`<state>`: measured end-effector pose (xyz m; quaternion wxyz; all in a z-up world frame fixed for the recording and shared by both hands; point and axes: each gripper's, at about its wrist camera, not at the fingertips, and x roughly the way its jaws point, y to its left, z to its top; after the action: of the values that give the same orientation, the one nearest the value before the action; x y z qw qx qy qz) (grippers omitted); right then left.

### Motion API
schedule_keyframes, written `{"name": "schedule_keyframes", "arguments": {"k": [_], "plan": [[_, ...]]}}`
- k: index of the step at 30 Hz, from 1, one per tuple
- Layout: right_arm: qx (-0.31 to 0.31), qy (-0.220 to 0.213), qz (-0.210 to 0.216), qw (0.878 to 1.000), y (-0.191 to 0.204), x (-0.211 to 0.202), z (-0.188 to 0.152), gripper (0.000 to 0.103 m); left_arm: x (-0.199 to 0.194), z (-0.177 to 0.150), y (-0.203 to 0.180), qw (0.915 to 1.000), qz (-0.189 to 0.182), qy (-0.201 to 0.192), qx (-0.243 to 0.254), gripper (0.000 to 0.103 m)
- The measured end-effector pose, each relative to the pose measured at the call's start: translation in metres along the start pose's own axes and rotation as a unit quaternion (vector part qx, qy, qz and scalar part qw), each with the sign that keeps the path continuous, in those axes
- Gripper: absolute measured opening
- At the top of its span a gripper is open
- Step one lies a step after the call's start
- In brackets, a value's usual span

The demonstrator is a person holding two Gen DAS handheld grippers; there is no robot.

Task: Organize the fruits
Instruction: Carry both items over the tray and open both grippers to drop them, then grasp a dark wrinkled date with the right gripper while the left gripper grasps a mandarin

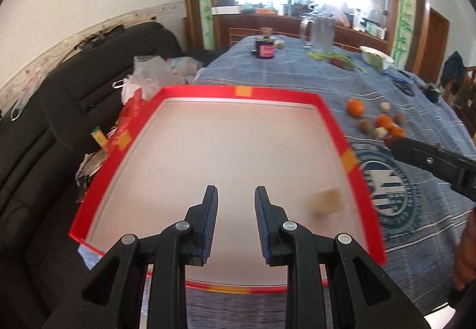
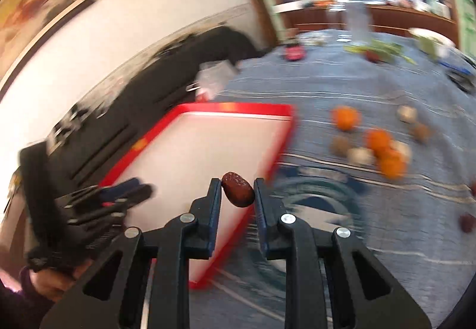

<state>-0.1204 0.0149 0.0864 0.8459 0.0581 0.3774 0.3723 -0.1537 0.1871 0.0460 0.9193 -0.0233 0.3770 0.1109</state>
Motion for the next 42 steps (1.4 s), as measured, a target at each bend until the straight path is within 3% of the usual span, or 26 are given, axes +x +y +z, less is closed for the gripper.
{"name": "schedule_keyframes", "arguments": {"k": [8, 18, 21, 22, 24, 27, 34, 42], "plan": [[-0.012, 0.046, 0.029, 0.998, 0.036, 0.053, 0.002, 0.024, 0.009, -0.010, 0.025, 0.9996, 0.003, 0.015, -0.026, 0.025], [-0.035, 0.100, -0.007, 0.994, 0.042, 0.077, -0.015, 0.025, 0.011, -0.013, 0.034, 0.9989, -0.002, 0.022, -0.041, 0.025], [-0.028, 0.099, 0.001, 0.995, 0.038, 0.070, -0.015, 0.026, 0.011, -0.013, 0.035, 0.9989, -0.002, 0.022, -0.042, 0.039], [-0.025, 0.093, 0.005, 0.995, 0.036, 0.065, -0.013, 0.026, 0.009, -0.013, 0.036, 0.9990, 0.002, 0.019, -0.041, 0.051], [-0.016, 0.063, 0.005, 0.998, 0.027, 0.048, -0.008, 0.032, 0.005, -0.013, 0.036, 0.9990, 0.006, 0.011, -0.043, 0.061], [0.018, 0.016, -0.013, 1.000, 0.001, 0.018, -0.002, 0.045, 0.000, -0.013, 0.033, 0.9992, 0.010, 0.005, -0.039, 0.062], [0.096, -0.044, -0.051, 0.993, -0.066, -0.042, -0.005, 0.047, -0.007, -0.010, 0.008, 0.9998, -0.005, 0.003, -0.018, 0.068], [0.179, -0.093, -0.095, 0.975, -0.138, -0.104, -0.025, 0.050, -0.016, -0.006, -0.035, 0.9992, -0.031, 0.002, 0.025, 0.073]]}}
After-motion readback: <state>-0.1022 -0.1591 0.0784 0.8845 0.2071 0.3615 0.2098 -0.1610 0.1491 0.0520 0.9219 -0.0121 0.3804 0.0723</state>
